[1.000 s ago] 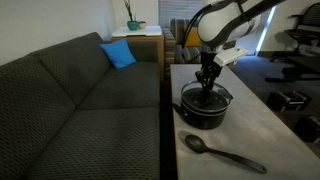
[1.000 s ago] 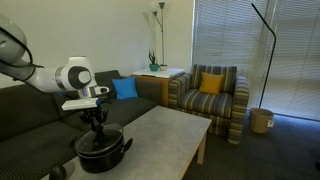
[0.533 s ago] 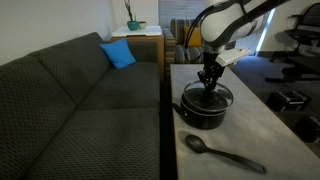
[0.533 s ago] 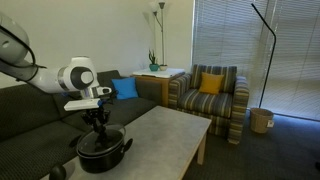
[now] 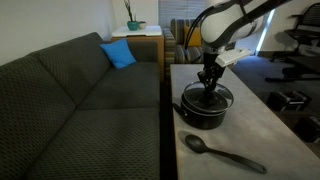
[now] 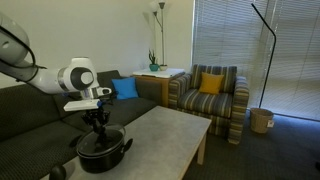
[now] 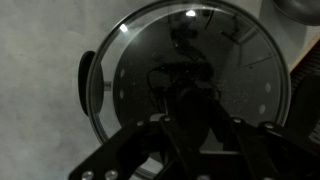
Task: Uncover the pot and cover it again
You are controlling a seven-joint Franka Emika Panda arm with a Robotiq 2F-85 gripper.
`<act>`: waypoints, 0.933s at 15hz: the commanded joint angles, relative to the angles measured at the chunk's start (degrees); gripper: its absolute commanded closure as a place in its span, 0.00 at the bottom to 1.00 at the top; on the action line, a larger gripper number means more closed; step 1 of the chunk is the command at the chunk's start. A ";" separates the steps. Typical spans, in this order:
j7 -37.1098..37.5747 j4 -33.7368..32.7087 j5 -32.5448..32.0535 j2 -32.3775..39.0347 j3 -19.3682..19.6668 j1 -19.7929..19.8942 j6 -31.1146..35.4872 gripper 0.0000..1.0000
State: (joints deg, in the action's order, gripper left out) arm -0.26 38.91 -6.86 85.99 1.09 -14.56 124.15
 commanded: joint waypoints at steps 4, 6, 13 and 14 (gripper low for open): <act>-3.36 4.59 1.66 0.08 -3.49 2.26 12.05 0.87; -4.86 5.42 1.69 0.09 -4.23 2.75 13.75 0.87; -2.05 7.84 0.80 -2.15 -3.35 2.66 7.59 0.87; -1.25 7.58 0.78 -2.15 -3.10 2.54 6.05 0.87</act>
State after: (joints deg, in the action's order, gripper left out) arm -2.86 44.39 -6.24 85.65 -2.61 -12.20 134.55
